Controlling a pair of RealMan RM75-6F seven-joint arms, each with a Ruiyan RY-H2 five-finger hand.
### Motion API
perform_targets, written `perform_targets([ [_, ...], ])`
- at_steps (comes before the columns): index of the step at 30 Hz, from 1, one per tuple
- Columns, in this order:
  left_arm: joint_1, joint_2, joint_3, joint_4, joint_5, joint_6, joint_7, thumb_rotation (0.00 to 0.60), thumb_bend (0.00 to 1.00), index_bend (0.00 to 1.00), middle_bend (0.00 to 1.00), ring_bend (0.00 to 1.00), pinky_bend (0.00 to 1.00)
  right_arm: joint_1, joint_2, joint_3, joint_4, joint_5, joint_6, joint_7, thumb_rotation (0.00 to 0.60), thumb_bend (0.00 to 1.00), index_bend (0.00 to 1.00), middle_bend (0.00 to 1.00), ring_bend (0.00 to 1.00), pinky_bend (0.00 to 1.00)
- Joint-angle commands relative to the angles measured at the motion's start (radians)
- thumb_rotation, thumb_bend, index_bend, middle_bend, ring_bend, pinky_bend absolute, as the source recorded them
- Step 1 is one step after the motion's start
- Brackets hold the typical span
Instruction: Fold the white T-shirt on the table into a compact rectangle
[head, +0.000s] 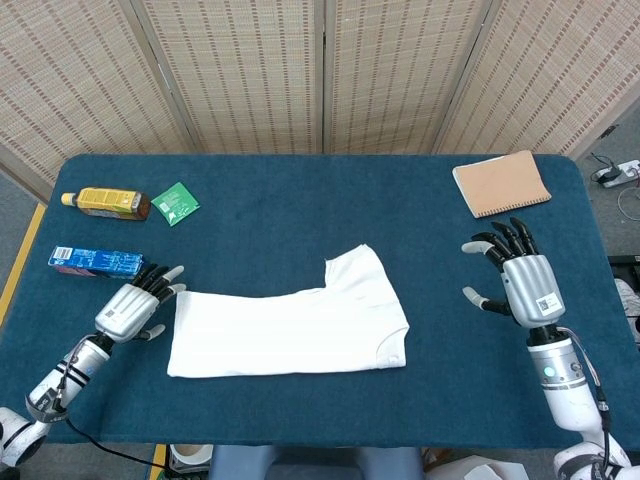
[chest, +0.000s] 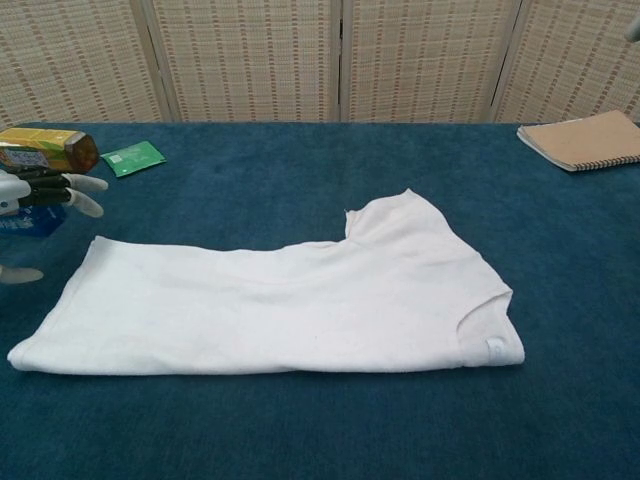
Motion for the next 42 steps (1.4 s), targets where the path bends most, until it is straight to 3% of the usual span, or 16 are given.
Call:
perform_targets([
  [1,0.006,-0.055,0.032,0.078,0.041,0.04,-0.043,0.6,0.26,0.24,0.03,0.0,0.0,-0.002,0.0,-0.001,-0.006,0.0,0.003,-0.006,0.6,0.14,0.35,0.28,0.12,0.0],
  [20,0.017,-0.156,0.062,0.272,0.066,0.074,-0.086,0.6,0.25,0.24,0.03,0.0,0.0,-0.013,0.001,0.001,-0.014,0.012,0.008,-0.019,0.6,0.14,0.35,0.29,0.12,0.0],
  [42,-0.01,-0.19,0.048,0.24,0.044,0.052,-0.11,0.6,0.25,0.26,0.03,0.0,0.0,-0.024,0.002,0.005,0.0,0.017,0.016,0.002,0.6,0.14,0.35,0.29,0.13,0.0],
])
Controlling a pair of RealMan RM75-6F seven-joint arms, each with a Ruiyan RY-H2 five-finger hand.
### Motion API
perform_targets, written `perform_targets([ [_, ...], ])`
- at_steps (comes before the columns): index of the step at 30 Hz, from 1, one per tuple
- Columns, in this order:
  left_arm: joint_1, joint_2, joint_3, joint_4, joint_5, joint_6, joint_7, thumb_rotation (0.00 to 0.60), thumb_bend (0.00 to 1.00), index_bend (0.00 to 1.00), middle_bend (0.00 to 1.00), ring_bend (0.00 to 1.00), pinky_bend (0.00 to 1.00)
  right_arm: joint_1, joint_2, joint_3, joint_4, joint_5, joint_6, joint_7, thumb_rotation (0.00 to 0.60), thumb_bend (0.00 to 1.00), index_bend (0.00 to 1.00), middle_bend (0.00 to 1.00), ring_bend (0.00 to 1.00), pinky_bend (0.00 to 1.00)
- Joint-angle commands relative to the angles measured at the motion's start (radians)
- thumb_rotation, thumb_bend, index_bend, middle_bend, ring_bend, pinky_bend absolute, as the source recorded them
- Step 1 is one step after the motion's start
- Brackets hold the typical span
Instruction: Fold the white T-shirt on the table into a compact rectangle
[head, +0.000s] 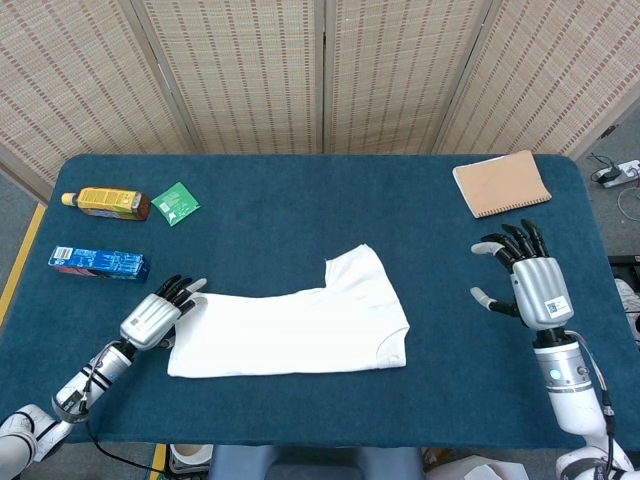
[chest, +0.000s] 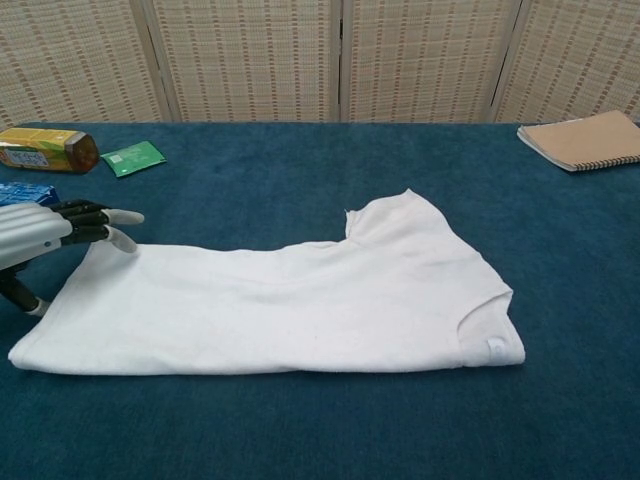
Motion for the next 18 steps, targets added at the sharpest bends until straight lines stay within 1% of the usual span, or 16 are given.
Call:
perform_targets([
  [1,-0.001,0.006,0.0,-0.015,-0.004,-0.004,-0.014,0.6,0.25,0.27,0.03,0.0,0.0,-0.001,0.0,0.0,0.001,0.0,0.0,0.002,0.6,0.14,0.36,0.29,0.13,0.0],
  [6,-0.002,0.013,-0.001,-0.035,-0.011,-0.006,-0.033,0.6,0.25,0.32,0.03,0.0,0.0,0.0,-0.004,-0.001,0.007,-0.004,-0.001,0.006,0.6,0.14,0.36,0.29,0.13,0.0],
  [12,-0.001,0.018,0.0,-0.04,-0.016,-0.01,-0.043,0.6,0.34,0.41,0.05,0.0,0.0,-0.001,-0.005,0.001,0.01,-0.003,0.0,0.005,0.6,0.14,0.36,0.29,0.13,0.0],
  [18,0.001,0.024,-0.004,-0.041,-0.024,-0.007,-0.068,0.6,0.39,0.46,0.08,0.01,0.0,0.003,-0.012,0.001,0.012,-0.005,-0.004,0.0,0.6,0.14,0.36,0.29,0.13,0.0],
])
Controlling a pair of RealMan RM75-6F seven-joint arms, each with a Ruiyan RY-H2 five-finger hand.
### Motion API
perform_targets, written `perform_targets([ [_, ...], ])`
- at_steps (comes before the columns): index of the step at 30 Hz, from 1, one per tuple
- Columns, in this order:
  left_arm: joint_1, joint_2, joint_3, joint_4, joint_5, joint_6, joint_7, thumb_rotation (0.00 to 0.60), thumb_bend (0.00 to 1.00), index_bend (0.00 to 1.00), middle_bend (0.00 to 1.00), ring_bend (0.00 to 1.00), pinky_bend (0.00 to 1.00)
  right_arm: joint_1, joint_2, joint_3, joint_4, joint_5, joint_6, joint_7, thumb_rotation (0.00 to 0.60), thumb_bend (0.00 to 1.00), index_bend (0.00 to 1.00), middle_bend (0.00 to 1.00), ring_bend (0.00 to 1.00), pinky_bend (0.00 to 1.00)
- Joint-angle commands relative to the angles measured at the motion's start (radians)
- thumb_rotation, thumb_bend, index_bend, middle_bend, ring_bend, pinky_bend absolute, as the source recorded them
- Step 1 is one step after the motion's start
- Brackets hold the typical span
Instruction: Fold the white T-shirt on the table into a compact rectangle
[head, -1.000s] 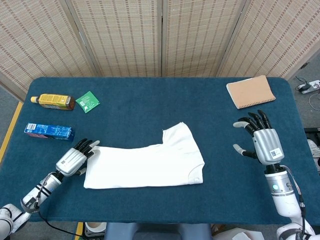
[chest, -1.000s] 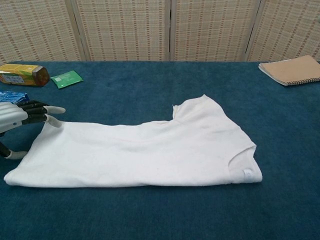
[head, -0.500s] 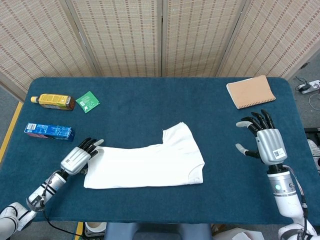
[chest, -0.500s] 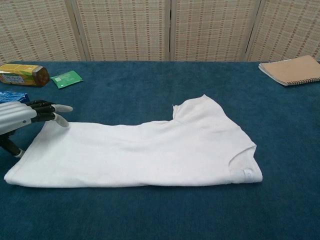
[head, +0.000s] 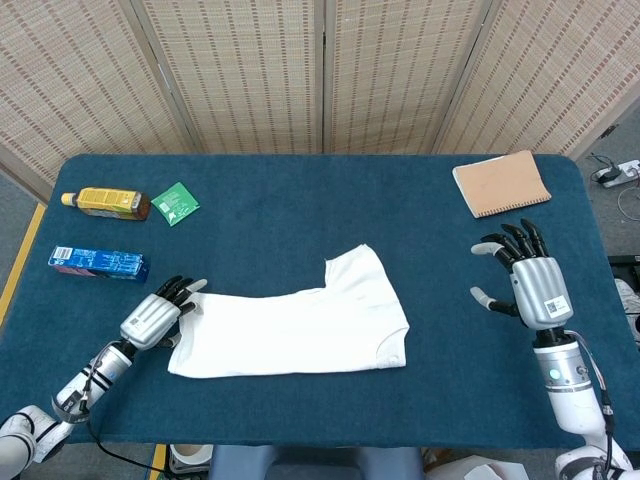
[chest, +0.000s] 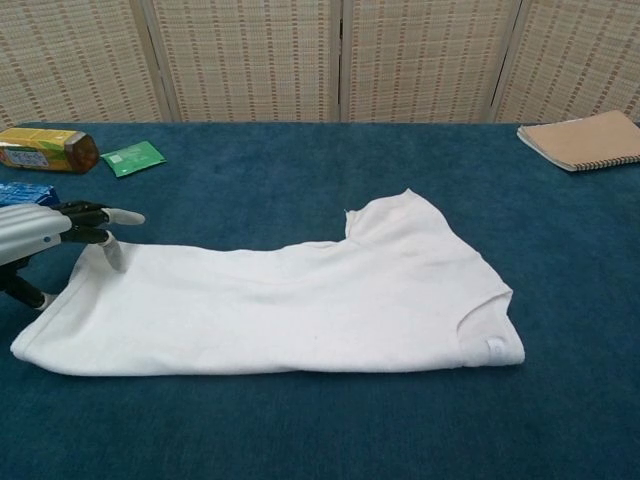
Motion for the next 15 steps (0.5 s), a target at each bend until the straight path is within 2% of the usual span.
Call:
perform_targets([
  [1,0.001,0.005,-0.001,-0.001,-0.003,0.003,-0.01,0.6,0.4,0.47,0.09,0.01,0.0,0.002,-0.002,0.0,0.0,-0.001,-0.002,-0.003,0.6,0.14,0.36,0.29,0.13,0.0],
  [15,0.008,0.017,0.005,-0.022,-0.003,0.003,-0.031,0.6,0.46,0.54,0.12,0.04,0.0,0.004,-0.004,0.004,-0.012,0.001,0.0,-0.019,0.6,0.14,0.36,0.29,0.13,0.0],
])
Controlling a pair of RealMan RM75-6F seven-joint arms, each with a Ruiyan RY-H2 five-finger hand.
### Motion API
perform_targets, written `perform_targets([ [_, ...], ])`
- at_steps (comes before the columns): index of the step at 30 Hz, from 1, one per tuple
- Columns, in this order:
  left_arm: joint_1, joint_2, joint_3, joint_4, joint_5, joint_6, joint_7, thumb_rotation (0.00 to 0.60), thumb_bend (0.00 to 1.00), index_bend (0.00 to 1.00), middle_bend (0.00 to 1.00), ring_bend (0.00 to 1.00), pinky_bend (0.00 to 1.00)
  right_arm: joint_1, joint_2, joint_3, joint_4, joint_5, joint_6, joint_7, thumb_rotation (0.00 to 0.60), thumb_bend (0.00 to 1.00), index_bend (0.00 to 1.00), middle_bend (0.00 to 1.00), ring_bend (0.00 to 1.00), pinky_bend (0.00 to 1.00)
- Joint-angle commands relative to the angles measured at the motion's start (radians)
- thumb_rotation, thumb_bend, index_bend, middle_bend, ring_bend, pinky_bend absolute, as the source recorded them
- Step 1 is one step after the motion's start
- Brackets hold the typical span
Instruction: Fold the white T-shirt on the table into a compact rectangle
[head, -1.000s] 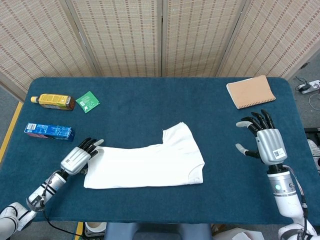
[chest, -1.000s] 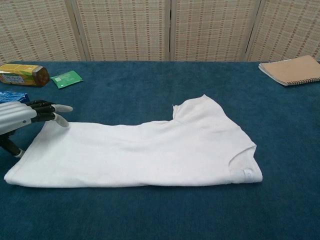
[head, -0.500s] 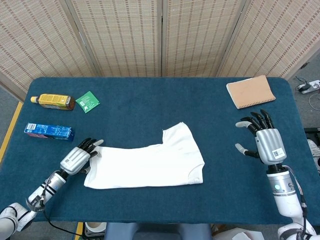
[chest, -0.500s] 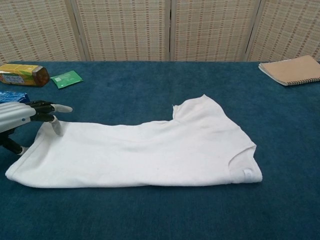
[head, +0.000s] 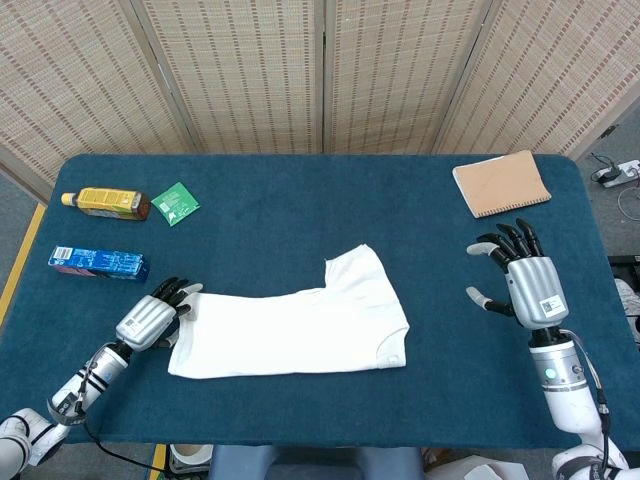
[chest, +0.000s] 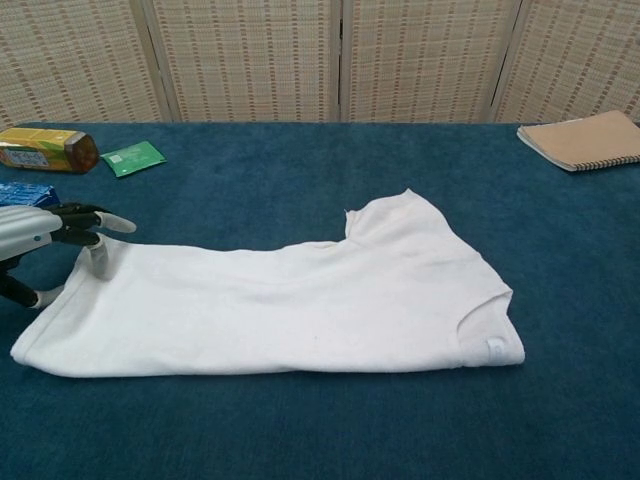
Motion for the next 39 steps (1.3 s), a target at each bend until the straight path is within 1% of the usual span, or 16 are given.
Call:
perform_targets([
  [1,-0.001,0.0,-0.001,-0.001,0.002,0.006,-0.003,0.6,0.47,0.54,0.13,0.04,0.0,-0.001,0.001,0.0,-0.002,0.001,0.001,-0.003,0.6,0.14,0.36,0.29,0.13,0.0],
  [11,-0.001,0.011,0.003,-0.027,0.007,0.01,-0.011,0.6,0.53,0.61,0.15,0.06,0.0,-0.003,0.003,0.001,-0.009,0.002,0.004,-0.007,0.6,0.14,0.37,0.29,0.13,0.0],
  [15,-0.001,0.014,0.0,-0.042,0.006,0.014,-0.014,0.6,0.54,0.65,0.18,0.09,0.0,-0.004,0.001,0.001,-0.007,0.002,0.006,-0.005,0.6,0.14,0.37,0.29,0.13,0.0],
  [21,-0.009,0.03,-0.012,-0.089,-0.006,0.002,0.003,0.6,0.54,0.67,0.23,0.11,0.0,-0.007,0.003,0.002,-0.005,0.0,0.012,0.001,0.6,0.14,0.37,0.29,0.13,0.0],
  [24,-0.02,0.056,-0.022,-0.146,-0.017,-0.019,0.032,0.6,0.54,0.67,0.24,0.11,0.0,-0.009,0.005,0.002,-0.004,-0.003,0.014,0.005,0.6,0.14,0.38,0.29,0.13,0.0],
  [29,-0.043,0.113,-0.052,-0.284,-0.042,-0.049,0.114,0.6,0.54,0.66,0.24,0.11,0.0,-0.01,0.009,0.005,-0.001,-0.006,0.019,0.018,0.6,0.14,0.38,0.3,0.13,0.0],
  [33,-0.069,0.168,-0.082,-0.419,-0.066,-0.085,0.197,0.6,0.55,0.66,0.24,0.11,0.0,-0.015,0.014,0.005,0.002,-0.013,0.029,0.03,0.6,0.14,0.38,0.3,0.13,0.0],
  [39,-0.104,0.214,-0.133,-0.574,-0.098,-0.115,0.293,0.6,0.55,0.65,0.24,0.11,0.0,-0.025,0.028,0.003,0.003,-0.025,0.043,0.045,0.6,0.14,0.38,0.3,0.13,0.0],
])
